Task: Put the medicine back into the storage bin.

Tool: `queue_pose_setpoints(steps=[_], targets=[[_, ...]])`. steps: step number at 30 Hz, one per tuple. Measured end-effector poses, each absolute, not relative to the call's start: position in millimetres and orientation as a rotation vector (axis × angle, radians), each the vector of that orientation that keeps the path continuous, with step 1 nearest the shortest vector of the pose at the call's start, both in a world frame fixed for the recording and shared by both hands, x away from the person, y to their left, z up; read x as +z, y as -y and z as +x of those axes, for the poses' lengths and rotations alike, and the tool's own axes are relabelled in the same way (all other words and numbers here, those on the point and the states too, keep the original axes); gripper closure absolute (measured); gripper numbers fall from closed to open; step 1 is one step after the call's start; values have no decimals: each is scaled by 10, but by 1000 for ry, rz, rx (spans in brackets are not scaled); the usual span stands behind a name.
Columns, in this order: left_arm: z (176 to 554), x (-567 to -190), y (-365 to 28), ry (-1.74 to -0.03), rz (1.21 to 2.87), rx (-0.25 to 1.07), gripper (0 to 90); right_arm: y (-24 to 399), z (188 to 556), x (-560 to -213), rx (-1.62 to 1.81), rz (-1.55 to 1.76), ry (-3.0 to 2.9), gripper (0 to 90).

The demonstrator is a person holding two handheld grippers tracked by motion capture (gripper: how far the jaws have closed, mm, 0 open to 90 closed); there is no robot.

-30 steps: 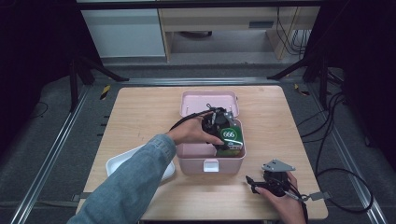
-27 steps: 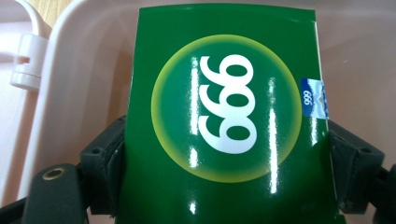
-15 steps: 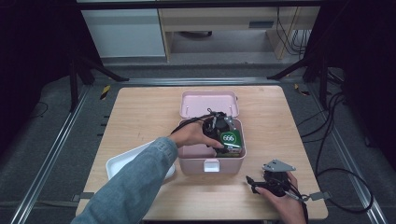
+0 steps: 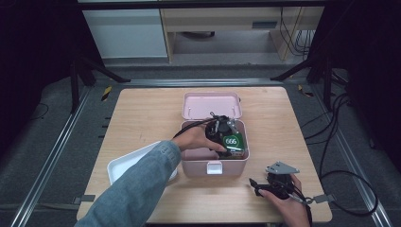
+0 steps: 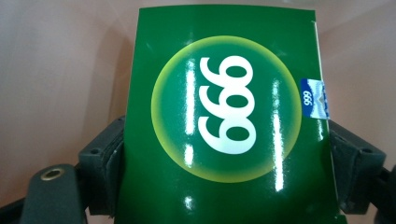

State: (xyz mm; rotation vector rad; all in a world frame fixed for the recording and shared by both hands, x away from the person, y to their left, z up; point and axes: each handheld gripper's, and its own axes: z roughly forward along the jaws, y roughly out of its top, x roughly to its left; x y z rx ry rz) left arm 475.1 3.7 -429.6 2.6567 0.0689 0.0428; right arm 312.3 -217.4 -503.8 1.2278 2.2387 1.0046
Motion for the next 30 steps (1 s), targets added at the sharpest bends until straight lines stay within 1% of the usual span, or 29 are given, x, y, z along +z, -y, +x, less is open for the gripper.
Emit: queue_pose_setpoints(steps=[19, 30], targets=[[4726, -4402, -29, -82, 2657, 25, 156, 2172, 3122, -5039, 1004, 1231, -2240, 151], [4736, -4445, -53, -84, 2697, 15, 150, 2161, 3123, -5047, 1001, 1230, -2247, 149]])
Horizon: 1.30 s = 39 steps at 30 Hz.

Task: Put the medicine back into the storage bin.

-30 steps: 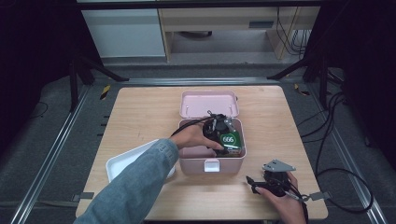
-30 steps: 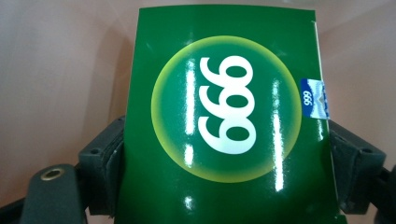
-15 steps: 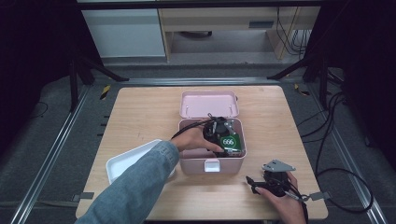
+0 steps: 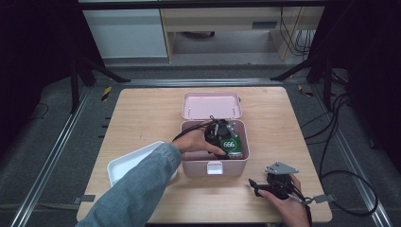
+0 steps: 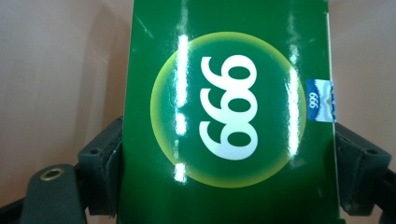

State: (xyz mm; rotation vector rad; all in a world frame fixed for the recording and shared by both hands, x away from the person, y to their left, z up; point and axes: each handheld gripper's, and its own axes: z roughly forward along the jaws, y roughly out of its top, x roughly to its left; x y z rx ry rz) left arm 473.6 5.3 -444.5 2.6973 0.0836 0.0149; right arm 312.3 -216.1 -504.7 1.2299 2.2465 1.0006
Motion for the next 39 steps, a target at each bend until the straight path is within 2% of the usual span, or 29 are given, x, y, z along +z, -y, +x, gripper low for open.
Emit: queue_pose_setpoints(steps=[10, 18, 30, 39], targets=[[4724, -4447, -25, -100, 2712, 31, 131, 2158, 3122, -5049, 1000, 1229, -2251, 145], [4709, -4285, -112, -124, 2657, 52, 104, 2144, 3121, -5057, 1000, 1231, -2258, 143], [4640, -3810, -352, -187, 2517, 158, 78, 2128, 3121, -5043, 990, 1220, -2258, 129], [4609, -3515, -748, -319, 2452, 216, 70, 2141, 3134, -5045, 989, 1228, -2250, 129]])
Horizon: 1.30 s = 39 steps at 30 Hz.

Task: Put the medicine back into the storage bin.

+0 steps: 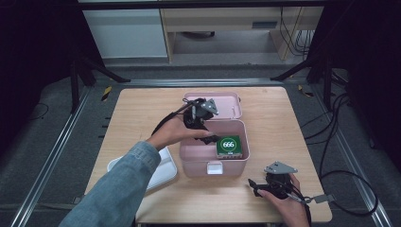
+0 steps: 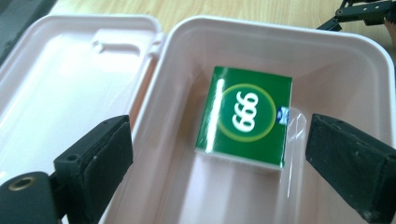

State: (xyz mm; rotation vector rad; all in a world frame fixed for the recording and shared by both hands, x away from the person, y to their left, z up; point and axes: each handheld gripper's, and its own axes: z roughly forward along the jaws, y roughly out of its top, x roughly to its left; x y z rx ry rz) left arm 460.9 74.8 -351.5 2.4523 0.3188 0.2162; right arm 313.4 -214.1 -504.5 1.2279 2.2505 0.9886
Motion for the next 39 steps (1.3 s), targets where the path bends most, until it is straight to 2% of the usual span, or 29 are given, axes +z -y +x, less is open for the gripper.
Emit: queue_pose_setpoints(steps=[21, 27, 39], targets=[[4425, -3243, -1820, -521, 2367, 360, 60, 2086, 3152, -5060, 980, 1215, -2262, 147], [4321, -3374, -2124, -607, 2392, 383, 76, 2078, 3149, -5062, 978, 1211, -2262, 156], [4068, -3664, -2586, -716, 2416, 417, 129, 2072, 3149, -5055, 973, 1187, -2257, 260]])
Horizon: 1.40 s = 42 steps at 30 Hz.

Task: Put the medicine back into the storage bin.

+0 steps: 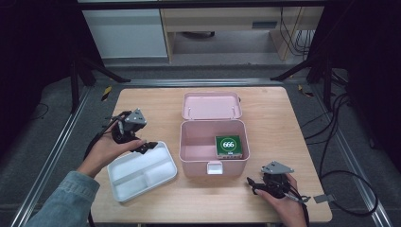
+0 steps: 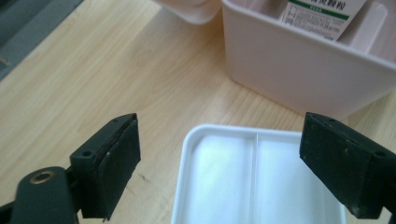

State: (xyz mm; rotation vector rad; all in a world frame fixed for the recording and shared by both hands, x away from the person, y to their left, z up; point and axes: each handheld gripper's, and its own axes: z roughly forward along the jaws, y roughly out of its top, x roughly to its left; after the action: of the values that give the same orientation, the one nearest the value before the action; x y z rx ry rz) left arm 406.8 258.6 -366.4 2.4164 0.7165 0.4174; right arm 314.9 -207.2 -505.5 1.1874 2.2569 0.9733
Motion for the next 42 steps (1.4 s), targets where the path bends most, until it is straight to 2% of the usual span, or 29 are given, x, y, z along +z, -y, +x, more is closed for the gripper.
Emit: queue_pose_setpoints(steps=[20, 42], targets=[[3734, -4238, -2957, -805, 2516, 358, 225, 2059, 3142, -5052, 959, 1164, -2278, 338], [3681, -4581, -2932, -729, 2708, 243, 546, 2050, 3134, -5061, 955, 1161, -2290, 355]])
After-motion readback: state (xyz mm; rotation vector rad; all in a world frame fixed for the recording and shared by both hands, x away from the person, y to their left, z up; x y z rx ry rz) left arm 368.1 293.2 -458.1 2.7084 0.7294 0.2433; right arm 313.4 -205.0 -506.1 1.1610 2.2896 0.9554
